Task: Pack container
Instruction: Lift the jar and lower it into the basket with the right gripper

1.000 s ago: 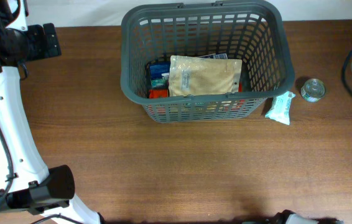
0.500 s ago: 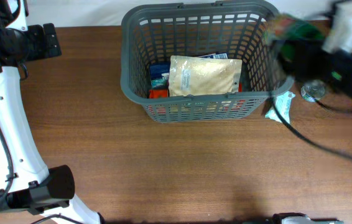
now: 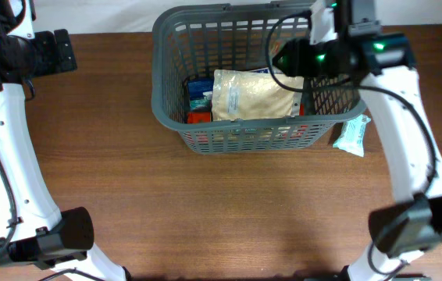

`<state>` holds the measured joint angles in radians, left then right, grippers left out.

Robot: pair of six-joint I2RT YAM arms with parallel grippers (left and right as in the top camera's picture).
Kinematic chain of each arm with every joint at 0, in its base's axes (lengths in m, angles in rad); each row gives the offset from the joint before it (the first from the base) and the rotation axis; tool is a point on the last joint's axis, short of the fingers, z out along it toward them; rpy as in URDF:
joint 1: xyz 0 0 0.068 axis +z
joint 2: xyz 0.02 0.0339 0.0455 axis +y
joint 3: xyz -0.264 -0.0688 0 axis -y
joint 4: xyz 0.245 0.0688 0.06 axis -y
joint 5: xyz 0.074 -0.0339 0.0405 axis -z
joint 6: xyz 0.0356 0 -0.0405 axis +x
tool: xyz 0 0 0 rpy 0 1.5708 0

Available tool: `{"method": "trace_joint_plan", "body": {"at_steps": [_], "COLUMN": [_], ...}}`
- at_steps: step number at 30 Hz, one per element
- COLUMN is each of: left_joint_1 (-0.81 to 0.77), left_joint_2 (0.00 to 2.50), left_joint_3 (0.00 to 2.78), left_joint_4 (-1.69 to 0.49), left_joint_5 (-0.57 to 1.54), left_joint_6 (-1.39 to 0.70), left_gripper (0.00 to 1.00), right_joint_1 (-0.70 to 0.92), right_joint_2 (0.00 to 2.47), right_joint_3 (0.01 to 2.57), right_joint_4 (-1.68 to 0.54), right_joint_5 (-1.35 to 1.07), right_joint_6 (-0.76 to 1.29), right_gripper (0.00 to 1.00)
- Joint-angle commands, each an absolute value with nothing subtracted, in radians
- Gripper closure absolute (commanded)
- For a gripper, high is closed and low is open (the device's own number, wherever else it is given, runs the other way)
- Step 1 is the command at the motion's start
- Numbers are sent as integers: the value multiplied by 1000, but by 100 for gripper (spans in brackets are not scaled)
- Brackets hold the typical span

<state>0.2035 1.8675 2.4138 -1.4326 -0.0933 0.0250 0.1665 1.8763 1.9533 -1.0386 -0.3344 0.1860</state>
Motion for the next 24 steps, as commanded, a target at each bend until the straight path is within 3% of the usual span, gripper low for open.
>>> {"method": "trace_joint_plan", "body": {"at_steps": [1,6,8,9,10,12,14,18,20,24], "left_joint_1": [205,205,205,206,205,205,205,205,205,205], "left_joint_2": [1870,1870,1870,1870,1870,1870,1870,1870,1870,1870], "left_joint_3": [2410,2410,2410,2410,2410,2410,2410,2410,2410,2410], "left_joint_4": [-1434,-1433,-1433,-1433,-1434,-1433,-1433,-1433,-1433,-1434], "left_joint_5": [-83,-83,-83,-83,-83,-83,-83,-83,-83,-83], "left_joint_6": [11,11,11,11,11,11,11,11,11,11], "left_gripper": [1,1,1,1,1,1,1,1,1,1], "right_joint_1": [204,247,269,279,287,296,294,260,233,174], "right_joint_2": [1933,1987,1988,1988,1988,1988,1984,1943,1908,1851], "right_joint_3": [1960,1959,1956,1956,1956,1956,1958,2000,2057,2220], "right_joint_4": [-1070,-1140,-1148,-1151,-1154,-1162,-1169,-1194,-1223,-1307], "right_joint_5": [-323,-287,-218,-193,-177,-164,-164,-165,-168,-168], "right_joint_6": [200,200,199,199,194,188,187,168,149,112], "right_gripper": [96,96,81,64,57,51,36,28,19,14]}}
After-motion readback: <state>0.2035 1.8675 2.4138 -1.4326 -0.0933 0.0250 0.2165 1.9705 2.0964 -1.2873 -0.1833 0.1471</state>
